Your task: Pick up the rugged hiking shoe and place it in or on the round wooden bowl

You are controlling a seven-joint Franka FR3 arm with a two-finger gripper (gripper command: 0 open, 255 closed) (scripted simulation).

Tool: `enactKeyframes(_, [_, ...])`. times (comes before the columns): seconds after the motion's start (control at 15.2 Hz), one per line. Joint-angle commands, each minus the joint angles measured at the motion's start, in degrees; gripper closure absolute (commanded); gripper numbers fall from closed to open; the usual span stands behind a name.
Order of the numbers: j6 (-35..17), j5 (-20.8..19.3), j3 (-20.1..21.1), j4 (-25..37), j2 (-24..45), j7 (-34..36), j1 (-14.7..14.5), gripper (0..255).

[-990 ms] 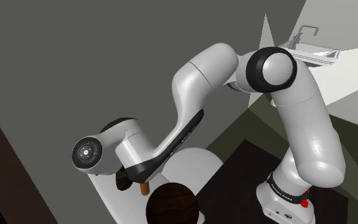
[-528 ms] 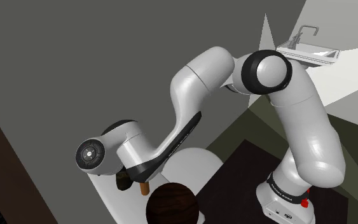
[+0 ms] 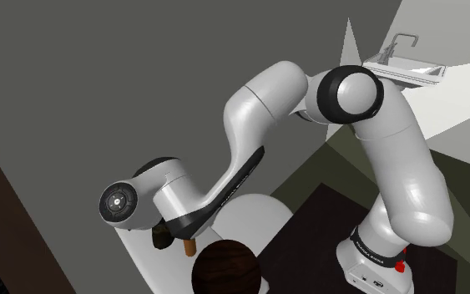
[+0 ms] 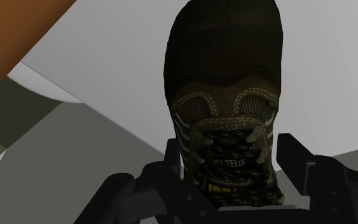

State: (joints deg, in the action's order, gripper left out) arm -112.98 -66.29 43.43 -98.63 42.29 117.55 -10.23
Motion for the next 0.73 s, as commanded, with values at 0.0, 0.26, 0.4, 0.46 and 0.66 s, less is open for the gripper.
enactKeyframes(0.0, [0.0,0.0,0.0,0.0,0.0,0.0,0.0,255])
enactKeyframes(0.26, [0.0,0.0,0.0,0.0,0.0,0.0,0.0,255])
enactKeyframes(0.4, [0.2,0.4,0.2,-0.1,-0.4,-0.3,0.2,255])
enactKeyframes(0.46, [0.5,0.8,0.5,-0.1,-0.9,-0.7,0.4,255])
enactKeyframes(0.66, [1.3,2.0,1.4,-0.1,-2.3,-1.8,1.0,255])
